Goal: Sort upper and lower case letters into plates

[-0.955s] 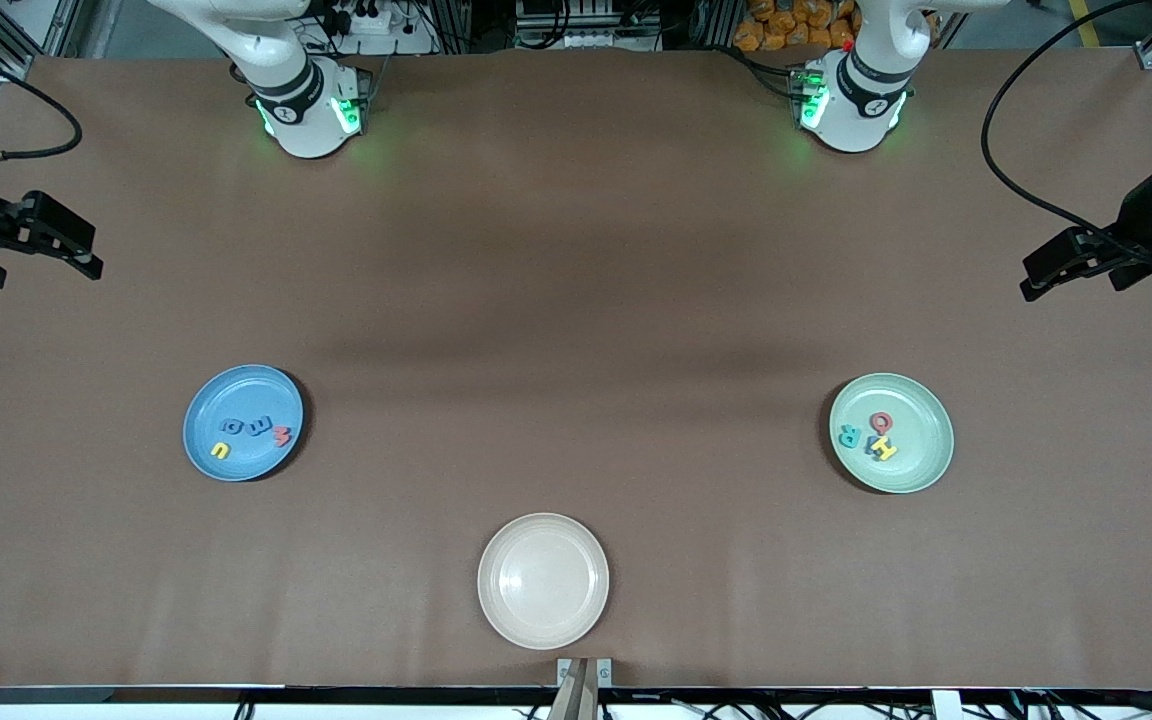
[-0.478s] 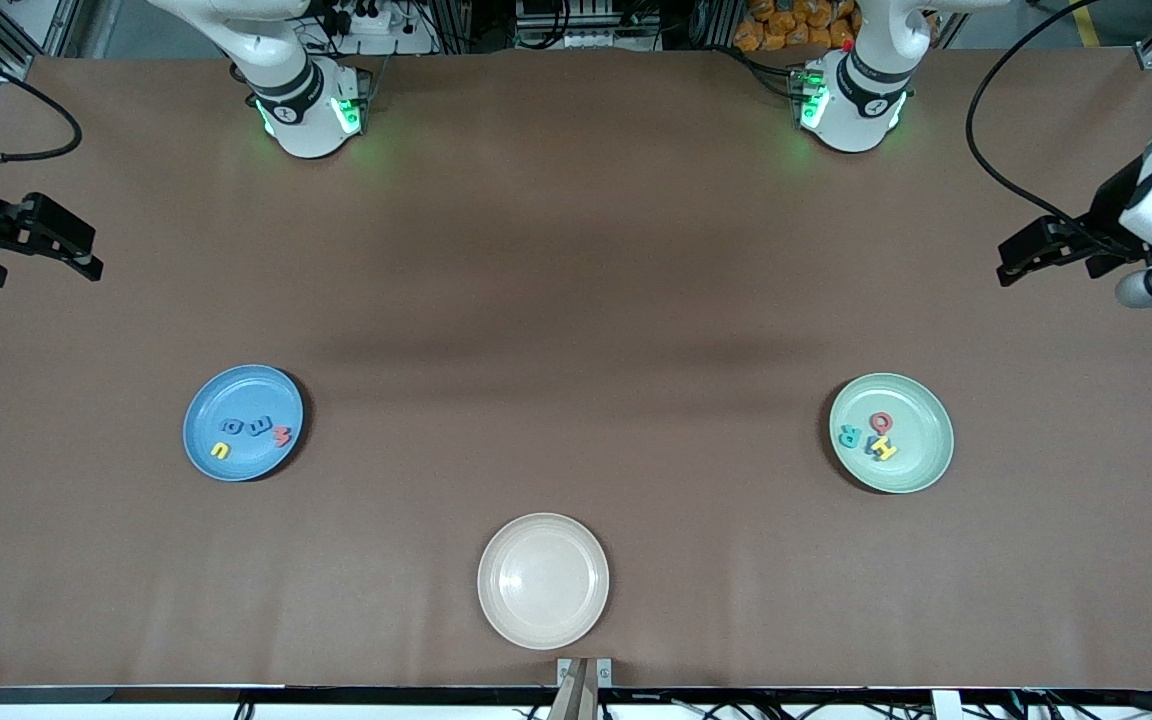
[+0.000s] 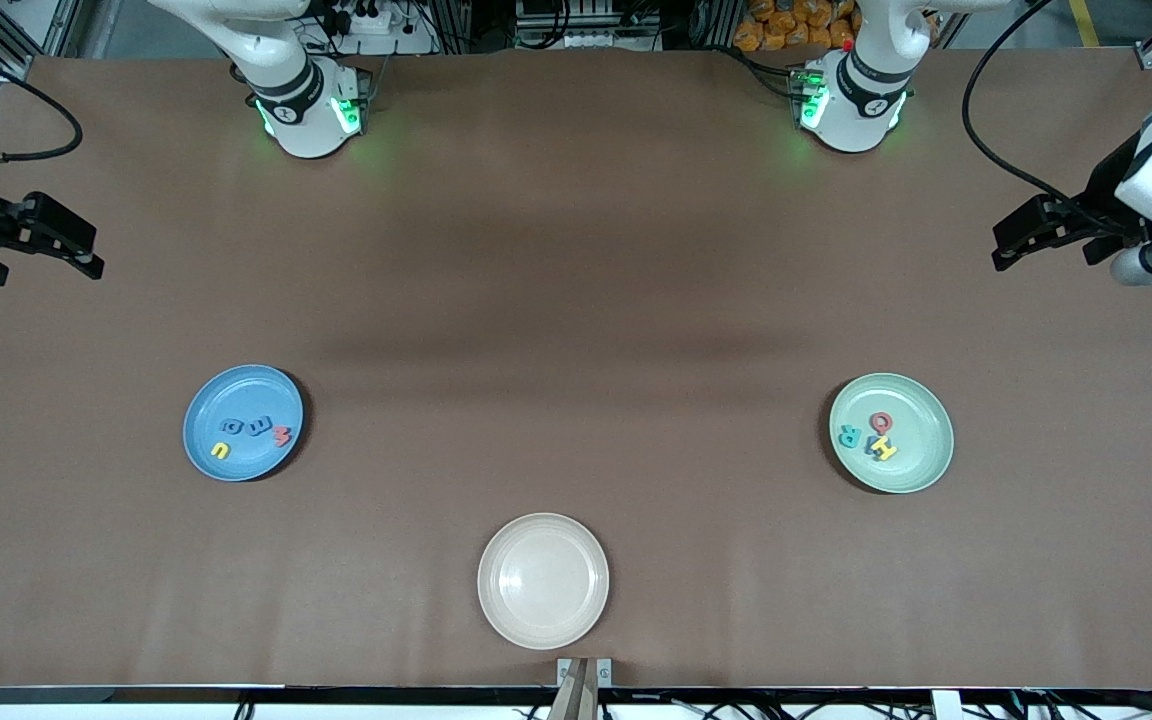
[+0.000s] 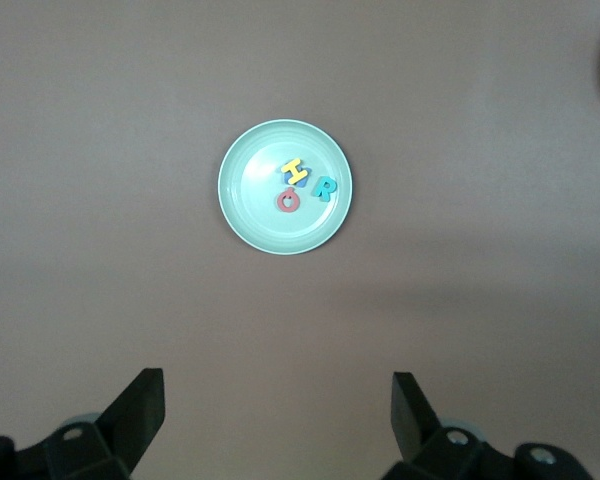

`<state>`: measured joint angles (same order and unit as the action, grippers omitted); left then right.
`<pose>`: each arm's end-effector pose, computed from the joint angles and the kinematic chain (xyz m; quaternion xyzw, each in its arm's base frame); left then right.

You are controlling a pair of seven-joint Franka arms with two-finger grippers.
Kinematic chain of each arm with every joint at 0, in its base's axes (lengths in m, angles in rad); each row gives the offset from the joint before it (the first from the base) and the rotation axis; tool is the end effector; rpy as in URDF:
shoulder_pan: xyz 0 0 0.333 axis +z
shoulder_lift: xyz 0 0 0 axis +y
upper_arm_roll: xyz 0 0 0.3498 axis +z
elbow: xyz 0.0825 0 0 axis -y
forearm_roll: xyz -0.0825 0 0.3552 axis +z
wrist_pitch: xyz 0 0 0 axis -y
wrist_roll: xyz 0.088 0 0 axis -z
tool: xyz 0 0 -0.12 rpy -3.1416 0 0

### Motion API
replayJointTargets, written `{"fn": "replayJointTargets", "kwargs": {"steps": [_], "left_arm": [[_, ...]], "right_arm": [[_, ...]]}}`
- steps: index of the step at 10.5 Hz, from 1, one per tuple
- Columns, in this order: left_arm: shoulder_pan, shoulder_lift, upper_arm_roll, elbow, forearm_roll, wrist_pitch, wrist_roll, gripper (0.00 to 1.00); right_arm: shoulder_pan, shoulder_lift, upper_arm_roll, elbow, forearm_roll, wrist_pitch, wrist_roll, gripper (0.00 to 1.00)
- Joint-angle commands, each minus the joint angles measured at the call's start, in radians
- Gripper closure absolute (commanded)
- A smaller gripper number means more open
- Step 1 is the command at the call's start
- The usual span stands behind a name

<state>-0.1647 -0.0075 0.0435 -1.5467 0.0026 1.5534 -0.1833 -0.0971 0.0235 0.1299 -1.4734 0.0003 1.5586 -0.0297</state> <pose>0.5182 -0.0627 0.6583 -0.9995 -0.0311 -0.0072 0.0000 0.5337 0.0165 0.6750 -0.9990 -0.0312 -0.0309 0.0017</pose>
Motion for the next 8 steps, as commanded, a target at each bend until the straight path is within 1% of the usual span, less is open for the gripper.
{"fn": "replayJointTargets", "kwargs": {"steps": [1,7,8], "left_arm": [[0.010,-0.022,-0.004,0.000,-0.012,-0.018,0.010,0.00],[0.016,-0.025,0.006,0.007,-0.012,-0.019,0.010,0.00],[0.016,-0.025,0.006,0.008,-0.006,-0.039,0.008,0.00]], "right_arm": [[-0.015,-0.001,0.013,0.010,0.012,-0.012,0.013,0.00],[-0.012,-0.004,0.019,0.012,0.004,-0.031,0.011,0.00],[-0.012,-0.002,0.017,0.012,0.004,-0.029,0.010,0.00]]}}
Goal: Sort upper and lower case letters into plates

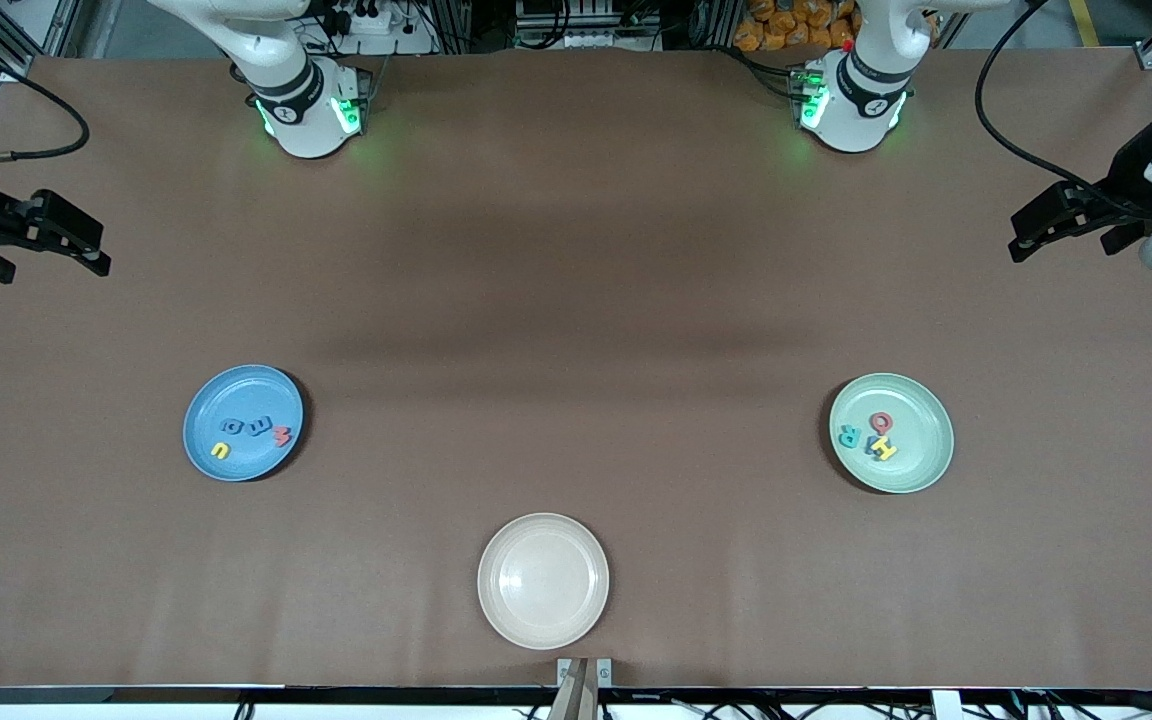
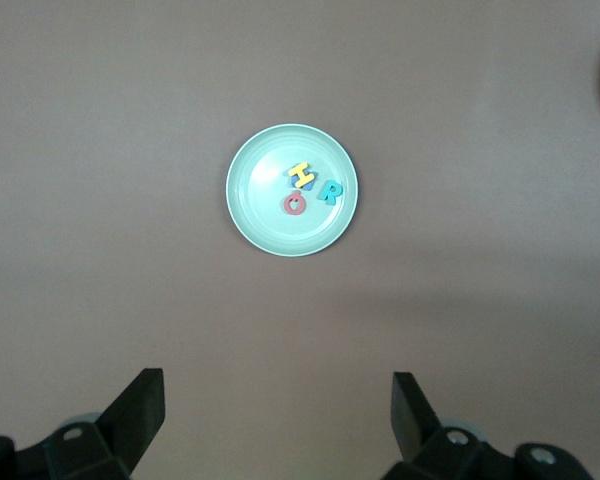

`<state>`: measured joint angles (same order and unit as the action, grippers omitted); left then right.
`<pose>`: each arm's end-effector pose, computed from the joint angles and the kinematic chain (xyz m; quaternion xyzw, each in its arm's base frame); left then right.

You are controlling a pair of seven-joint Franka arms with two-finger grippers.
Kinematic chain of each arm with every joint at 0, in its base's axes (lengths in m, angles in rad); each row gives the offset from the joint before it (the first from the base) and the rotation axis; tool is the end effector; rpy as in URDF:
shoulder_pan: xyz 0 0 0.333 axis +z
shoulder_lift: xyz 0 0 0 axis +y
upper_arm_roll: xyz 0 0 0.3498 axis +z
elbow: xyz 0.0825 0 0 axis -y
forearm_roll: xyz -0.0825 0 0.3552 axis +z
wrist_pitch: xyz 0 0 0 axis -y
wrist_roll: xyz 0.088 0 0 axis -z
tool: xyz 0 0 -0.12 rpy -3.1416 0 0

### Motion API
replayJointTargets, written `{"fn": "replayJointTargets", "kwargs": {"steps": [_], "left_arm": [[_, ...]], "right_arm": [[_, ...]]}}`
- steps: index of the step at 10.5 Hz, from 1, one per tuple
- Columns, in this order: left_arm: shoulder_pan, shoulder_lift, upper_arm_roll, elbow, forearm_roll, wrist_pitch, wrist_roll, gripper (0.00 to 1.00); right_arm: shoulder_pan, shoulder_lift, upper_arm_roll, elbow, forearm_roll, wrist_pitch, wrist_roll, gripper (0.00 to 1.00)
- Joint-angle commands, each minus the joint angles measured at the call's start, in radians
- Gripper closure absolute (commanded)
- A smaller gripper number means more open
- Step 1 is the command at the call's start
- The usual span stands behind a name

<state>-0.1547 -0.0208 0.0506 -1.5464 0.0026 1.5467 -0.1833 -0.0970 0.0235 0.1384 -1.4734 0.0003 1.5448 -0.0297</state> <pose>0.5141 -0.0530 0.6648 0.9992 0.0396 0.0105 0.0007 0.5320 0.0209 0.6737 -0.9991 -0.0355 -0.0240 0.0019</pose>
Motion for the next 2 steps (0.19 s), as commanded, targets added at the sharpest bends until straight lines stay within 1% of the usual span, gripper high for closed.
{"fn": "replayJointTargets", "kwargs": {"steps": [1,2], "left_arm": [[0.006,-0.011,-0.002,0.008,-0.004,-0.043,0.008,0.00],[0.006,-0.011,0.000,0.008,-0.004,-0.046,0.008,0.00]], "right_arm": [[-0.012,-0.002,0.009,0.012,0.004,-0.017,0.010,0.00],[-0.012,-0.002,0.007,0.012,0.003,-0.018,0.010,0.00]]}}
